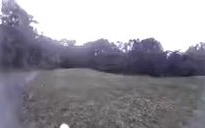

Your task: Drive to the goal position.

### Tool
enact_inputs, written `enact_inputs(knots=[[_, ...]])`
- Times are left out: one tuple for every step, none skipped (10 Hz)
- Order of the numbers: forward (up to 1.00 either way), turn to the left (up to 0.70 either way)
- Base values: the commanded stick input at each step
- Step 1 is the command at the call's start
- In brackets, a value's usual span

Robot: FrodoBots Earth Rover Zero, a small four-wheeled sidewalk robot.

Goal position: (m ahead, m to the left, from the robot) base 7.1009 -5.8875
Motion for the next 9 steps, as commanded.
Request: enact_inputs(knots=[[0.7, -0.35], [0.7, -0.35], [0.7, -0.2], [0.7, 0.0], [0.7, 0.0], [0.7, 0.0], [0.7, -0.01], [0.7, -0.18], [0.7, -0.35]])
